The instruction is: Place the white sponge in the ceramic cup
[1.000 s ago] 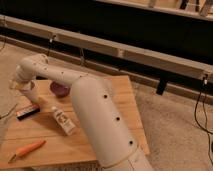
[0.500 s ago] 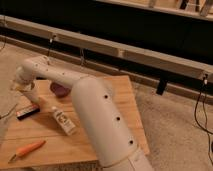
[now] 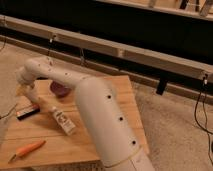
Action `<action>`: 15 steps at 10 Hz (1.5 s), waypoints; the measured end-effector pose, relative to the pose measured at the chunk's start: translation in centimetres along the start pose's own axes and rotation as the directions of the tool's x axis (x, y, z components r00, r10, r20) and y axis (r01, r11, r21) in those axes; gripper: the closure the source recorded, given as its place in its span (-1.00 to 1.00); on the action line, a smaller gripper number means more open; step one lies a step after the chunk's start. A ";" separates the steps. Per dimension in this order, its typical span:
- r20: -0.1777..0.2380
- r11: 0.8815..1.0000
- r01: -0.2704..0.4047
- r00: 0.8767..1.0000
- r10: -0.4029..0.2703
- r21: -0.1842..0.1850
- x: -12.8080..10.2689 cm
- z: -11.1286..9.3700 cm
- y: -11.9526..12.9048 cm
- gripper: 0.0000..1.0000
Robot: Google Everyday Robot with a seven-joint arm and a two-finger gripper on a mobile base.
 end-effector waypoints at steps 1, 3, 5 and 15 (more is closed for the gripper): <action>0.023 1.000 0.003 1.000 -0.003 0.018 -0.9 -0.7 -0.5 -0.60; 0.014 0.999 0.020 1.000 -0.021 0.025 -2.0 -2.0 -0.9 -0.60; -0.088 0.999 0.037 0.996 -0.035 0.029 -1.1 -3.8 -1.6 -0.60; -0.520 0.999 0.035 0.854 -0.017 0.024 1.7 -9.8 -1.0 -0.60</action>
